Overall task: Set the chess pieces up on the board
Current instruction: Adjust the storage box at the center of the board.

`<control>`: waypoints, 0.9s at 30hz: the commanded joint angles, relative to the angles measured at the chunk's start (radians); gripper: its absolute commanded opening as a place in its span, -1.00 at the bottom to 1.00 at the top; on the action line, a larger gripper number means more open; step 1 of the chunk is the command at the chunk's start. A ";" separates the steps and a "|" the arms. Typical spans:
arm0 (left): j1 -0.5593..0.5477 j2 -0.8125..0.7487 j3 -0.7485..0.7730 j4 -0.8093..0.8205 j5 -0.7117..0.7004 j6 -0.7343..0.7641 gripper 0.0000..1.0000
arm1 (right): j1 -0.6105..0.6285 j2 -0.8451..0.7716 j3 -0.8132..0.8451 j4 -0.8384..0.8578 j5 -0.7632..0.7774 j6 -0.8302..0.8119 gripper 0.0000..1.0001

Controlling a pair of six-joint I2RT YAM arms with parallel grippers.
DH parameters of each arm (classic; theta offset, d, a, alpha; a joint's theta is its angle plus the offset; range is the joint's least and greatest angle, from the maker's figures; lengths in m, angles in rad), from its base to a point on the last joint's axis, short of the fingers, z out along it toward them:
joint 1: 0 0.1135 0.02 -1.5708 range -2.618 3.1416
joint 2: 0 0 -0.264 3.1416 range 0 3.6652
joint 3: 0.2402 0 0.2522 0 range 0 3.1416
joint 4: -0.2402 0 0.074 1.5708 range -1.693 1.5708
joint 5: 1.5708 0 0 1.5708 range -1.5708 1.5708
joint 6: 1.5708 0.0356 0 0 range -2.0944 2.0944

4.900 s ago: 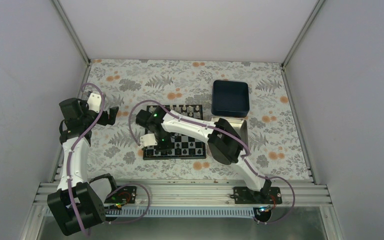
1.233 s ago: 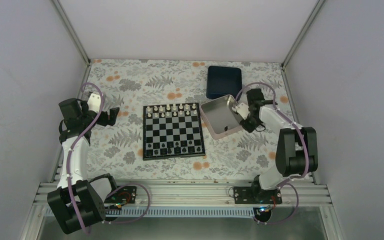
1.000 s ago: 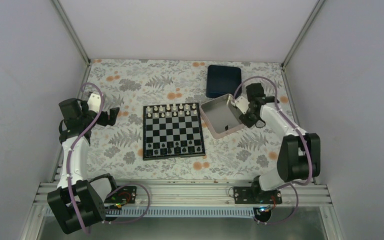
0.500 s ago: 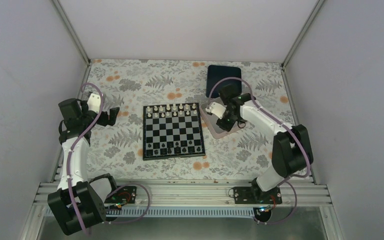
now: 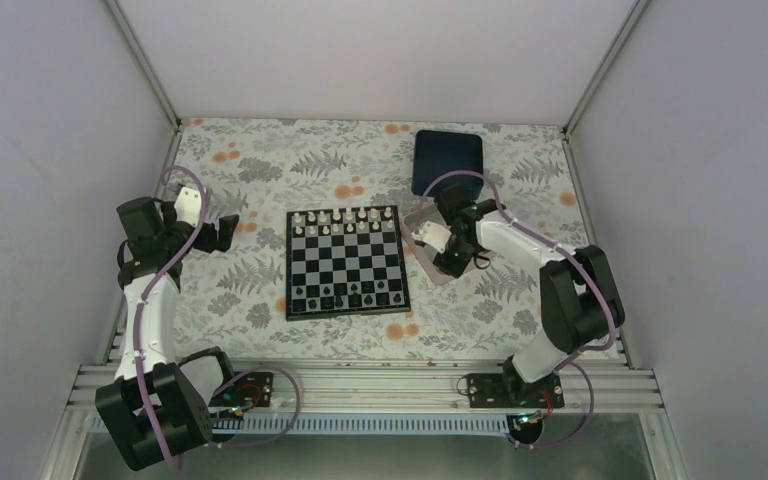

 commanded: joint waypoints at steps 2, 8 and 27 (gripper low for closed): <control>0.007 -0.012 0.012 -0.001 0.020 0.012 1.00 | -0.004 -0.078 -0.085 -0.042 0.017 -0.003 -0.80; 0.007 -0.007 0.015 -0.003 0.028 0.014 1.00 | -0.108 -0.196 -0.180 -0.101 0.077 -0.038 -0.82; 0.007 -0.008 0.008 0.002 0.033 0.015 1.00 | -0.576 -0.321 -0.211 -0.050 0.089 -0.319 -0.61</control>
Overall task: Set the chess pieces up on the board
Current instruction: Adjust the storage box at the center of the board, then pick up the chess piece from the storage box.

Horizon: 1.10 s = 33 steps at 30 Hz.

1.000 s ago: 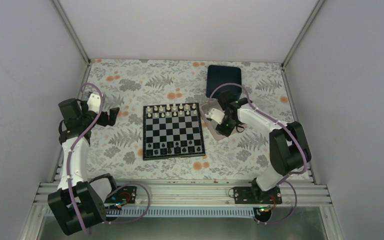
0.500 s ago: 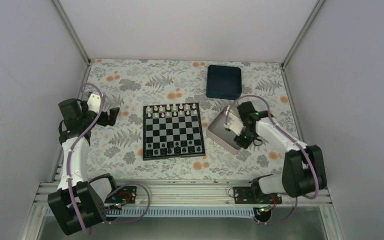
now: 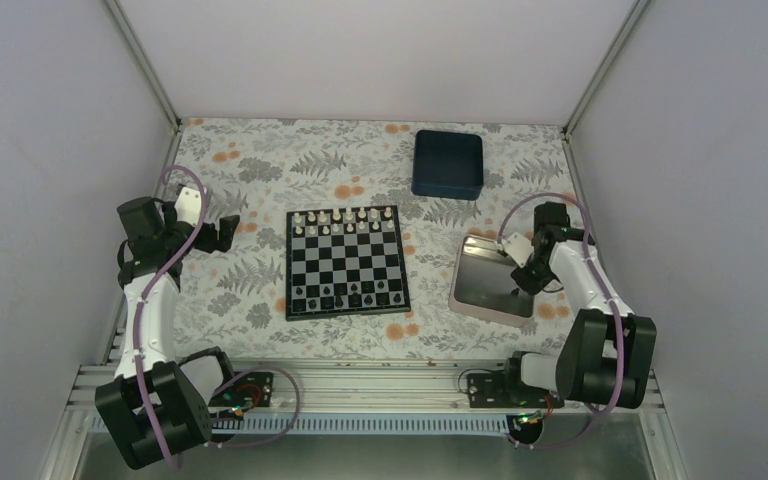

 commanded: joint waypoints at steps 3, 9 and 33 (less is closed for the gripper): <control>0.008 -0.018 0.007 0.002 0.021 0.014 1.00 | -0.007 0.031 0.076 -0.033 -0.124 -0.061 -0.52; 0.011 -0.024 0.002 0.005 0.023 0.016 1.00 | -0.007 0.062 0.099 -0.096 -0.170 -0.074 -0.42; 0.020 -0.020 0.007 -0.002 0.038 0.016 1.00 | -0.009 0.114 -0.027 0.013 -0.137 -0.022 -0.28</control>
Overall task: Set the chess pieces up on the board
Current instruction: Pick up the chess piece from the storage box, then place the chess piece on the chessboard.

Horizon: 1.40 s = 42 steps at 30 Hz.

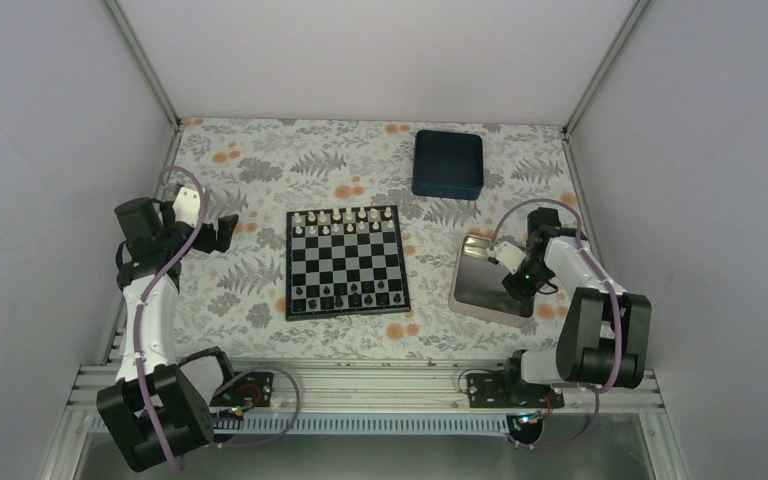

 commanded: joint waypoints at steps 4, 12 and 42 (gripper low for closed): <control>0.010 -0.005 0.009 -0.004 0.029 0.009 1.00 | -0.007 0.025 -0.030 0.036 0.004 0.017 -0.33; 0.014 -0.009 0.010 -0.008 0.033 0.011 1.00 | -0.008 0.018 -0.025 0.028 0.012 0.020 -0.62; 0.020 -0.004 0.022 -0.007 0.015 0.002 1.00 | 0.724 0.175 0.541 -0.261 -0.151 0.244 -0.81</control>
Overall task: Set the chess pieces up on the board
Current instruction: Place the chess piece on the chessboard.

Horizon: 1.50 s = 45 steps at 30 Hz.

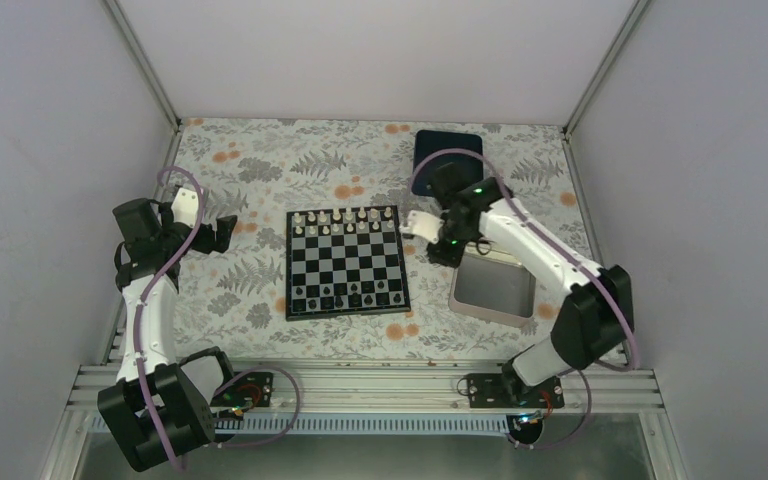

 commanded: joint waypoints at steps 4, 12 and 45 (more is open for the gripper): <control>0.007 -0.004 0.022 0.007 -0.003 -0.001 1.00 | 0.204 0.157 0.036 0.053 -0.030 0.078 -0.80; 0.009 -0.003 0.022 0.008 -0.005 -0.001 1.00 | 0.271 0.307 0.061 0.123 0.010 0.077 -0.80; 0.013 -0.006 0.020 0.007 0.004 -0.001 1.00 | 0.292 0.447 0.099 0.125 0.046 0.077 -0.72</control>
